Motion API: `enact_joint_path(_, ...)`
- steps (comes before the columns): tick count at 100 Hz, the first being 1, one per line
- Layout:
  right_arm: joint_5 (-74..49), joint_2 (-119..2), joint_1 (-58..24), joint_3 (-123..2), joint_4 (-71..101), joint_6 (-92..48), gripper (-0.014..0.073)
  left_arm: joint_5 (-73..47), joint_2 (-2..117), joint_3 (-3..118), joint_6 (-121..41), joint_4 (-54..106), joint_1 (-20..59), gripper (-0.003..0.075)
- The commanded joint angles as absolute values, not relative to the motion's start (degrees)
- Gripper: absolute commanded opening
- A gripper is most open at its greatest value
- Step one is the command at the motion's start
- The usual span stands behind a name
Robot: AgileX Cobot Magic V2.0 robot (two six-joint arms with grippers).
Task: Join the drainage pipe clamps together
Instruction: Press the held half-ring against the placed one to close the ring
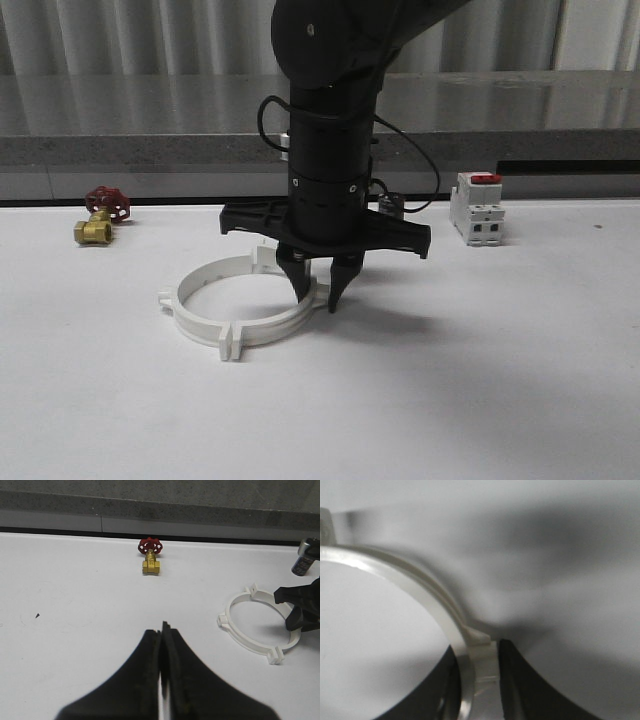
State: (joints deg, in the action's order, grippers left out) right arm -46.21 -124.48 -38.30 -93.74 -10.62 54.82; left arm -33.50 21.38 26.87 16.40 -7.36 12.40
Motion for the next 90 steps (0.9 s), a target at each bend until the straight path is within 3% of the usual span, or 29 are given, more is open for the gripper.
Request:
enact_joint_path(1, -44.79, -121.54, -38.15, -95.62, -11.70, 53.95, 0.0070, -29.30, 21.62, 28.36, 16.46, -7.31, 12.30, -0.0020)
enact_joint_path(62, -44.15, -121.65, -38.15, -95.62, -10.03, 51.88, 0.0075, -29.30, 21.62, 28.36, 16.46, -7.31, 12.30, -0.0020)
enact_joint_path(74, -44.13, -121.64, -38.15, -95.62, -10.03, 51.88, 0.0165, -29.30, 21.62, 28.36, 16.46, -7.31, 12.30, -0.0020)
enact_joint_path(90, -43.04, -121.64, -38.15, -95.62, -10.03, 51.88, 0.0372, -29.30, 21.62, 28.36, 16.46, -7.31, 12.30, -0.0020)
